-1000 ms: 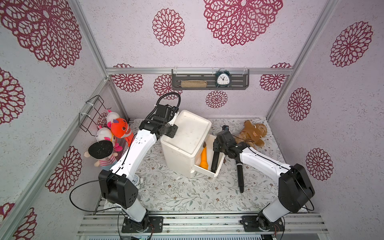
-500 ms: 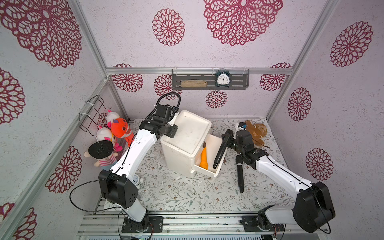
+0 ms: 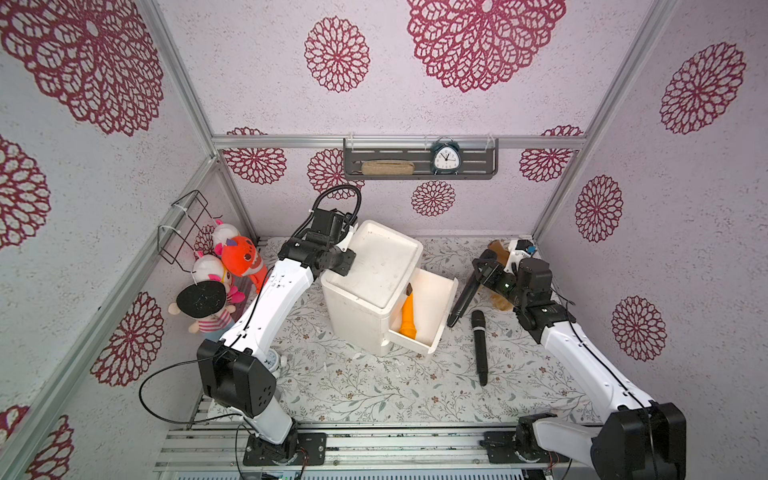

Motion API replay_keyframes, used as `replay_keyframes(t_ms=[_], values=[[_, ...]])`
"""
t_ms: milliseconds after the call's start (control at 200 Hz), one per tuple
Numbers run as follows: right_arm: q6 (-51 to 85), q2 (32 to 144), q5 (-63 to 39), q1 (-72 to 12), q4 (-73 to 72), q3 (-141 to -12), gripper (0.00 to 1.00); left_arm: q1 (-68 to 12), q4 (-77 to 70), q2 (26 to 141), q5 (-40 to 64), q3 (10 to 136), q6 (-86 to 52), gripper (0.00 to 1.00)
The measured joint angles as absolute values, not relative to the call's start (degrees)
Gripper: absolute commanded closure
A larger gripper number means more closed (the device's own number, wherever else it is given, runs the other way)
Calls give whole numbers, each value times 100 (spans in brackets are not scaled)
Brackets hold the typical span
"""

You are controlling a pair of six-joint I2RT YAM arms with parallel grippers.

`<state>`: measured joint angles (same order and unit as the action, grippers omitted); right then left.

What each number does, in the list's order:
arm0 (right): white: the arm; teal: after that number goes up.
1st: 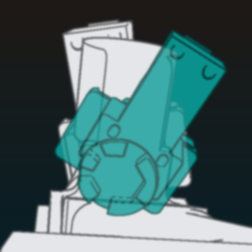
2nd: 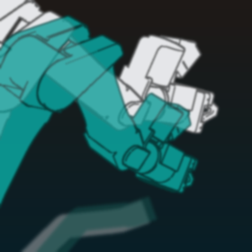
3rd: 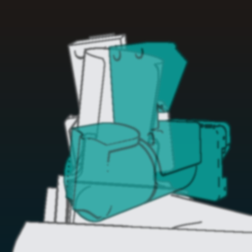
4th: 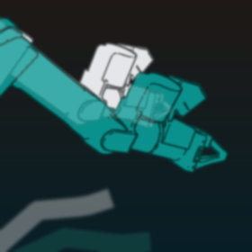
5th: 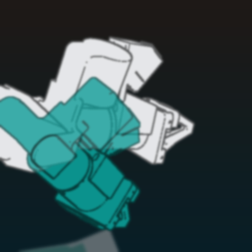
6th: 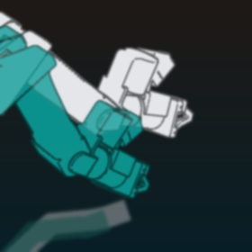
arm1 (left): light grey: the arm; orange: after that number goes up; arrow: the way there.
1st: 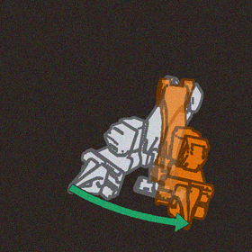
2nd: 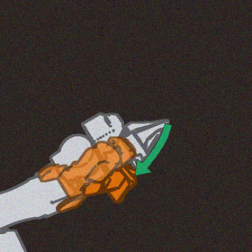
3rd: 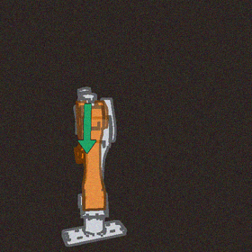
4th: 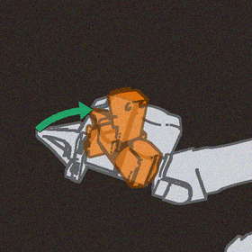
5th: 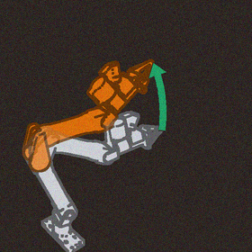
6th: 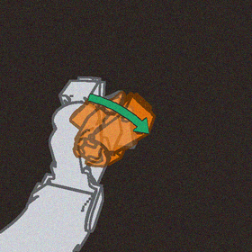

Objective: Take the microphone out of the drawer
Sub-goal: Place the microphone at the center of the board.

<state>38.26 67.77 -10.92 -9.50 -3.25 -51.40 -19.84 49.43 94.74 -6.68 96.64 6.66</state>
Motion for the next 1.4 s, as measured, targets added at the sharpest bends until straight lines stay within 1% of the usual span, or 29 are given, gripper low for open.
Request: replay_keyframes(t_ms=[115,235,430,645,966,1216,1396], values=[[3623,6724,-1295,-701,56,-5140,100,-1984,4943,9474,-668,9664,666,99],[3277,6643,-1256,-561,655,-5140,100,-1984,4941,9474,-668,9664,666,99],[2613,6532,-611,-486,1678,-5137,100,-1984,4941,9474,-668,9664,666,99],[2012,6543,99,-322,2342,-5096,100,-1984,4941,9474,-668,9664,666,99],[1166,7067,779,-239,2672,-5094,100,-1984,4941,9474,-668,9662,663,99],[707,7354,733,-228,2633,-4816,100,-1984,4941,9474,-668,9662,666,99],[639,7533,685,-228,2600,-4768,100,-1984,4941,9474,-668,9664,663,99]])
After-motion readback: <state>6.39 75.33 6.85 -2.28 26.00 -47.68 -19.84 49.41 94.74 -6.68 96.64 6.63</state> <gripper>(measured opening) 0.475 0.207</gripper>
